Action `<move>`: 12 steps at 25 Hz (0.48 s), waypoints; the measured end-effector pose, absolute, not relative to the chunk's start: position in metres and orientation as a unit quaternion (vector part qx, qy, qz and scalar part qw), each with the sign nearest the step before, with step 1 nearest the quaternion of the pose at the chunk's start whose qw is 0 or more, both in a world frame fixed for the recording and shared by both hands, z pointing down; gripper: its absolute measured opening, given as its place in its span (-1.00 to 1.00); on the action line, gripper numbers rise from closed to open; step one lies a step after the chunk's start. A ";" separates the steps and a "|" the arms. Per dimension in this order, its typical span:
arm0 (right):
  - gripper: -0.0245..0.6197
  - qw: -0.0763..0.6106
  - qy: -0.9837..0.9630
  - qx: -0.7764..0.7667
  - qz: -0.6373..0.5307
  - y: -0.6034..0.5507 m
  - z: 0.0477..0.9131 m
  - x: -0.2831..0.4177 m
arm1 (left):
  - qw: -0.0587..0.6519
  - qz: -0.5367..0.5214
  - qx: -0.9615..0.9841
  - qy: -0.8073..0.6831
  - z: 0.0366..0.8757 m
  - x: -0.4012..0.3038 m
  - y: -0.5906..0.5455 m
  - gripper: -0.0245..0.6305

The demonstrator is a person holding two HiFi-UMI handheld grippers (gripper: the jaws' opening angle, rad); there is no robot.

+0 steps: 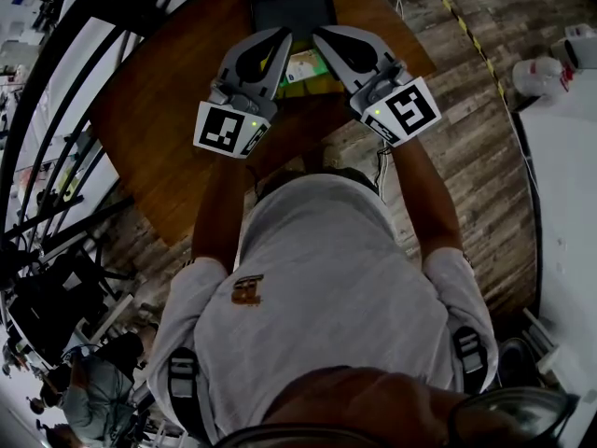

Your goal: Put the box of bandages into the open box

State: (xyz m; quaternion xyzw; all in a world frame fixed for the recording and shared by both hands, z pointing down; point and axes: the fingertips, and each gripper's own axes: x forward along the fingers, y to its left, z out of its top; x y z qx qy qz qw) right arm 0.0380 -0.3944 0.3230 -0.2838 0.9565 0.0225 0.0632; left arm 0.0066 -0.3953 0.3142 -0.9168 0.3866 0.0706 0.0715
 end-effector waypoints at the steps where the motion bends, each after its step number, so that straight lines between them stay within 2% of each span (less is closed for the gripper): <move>1: -0.82 0.063 0.956 -0.285 0.023 -0.394 0.322 0.039 | 0.071 0.070 -0.917 0.386 0.314 0.007 -0.395 -0.87; 12: -0.82 0.057 0.952 -0.298 0.027 -0.388 0.322 0.044 | 0.070 0.073 -0.923 0.372 0.314 0.013 -0.389 -0.87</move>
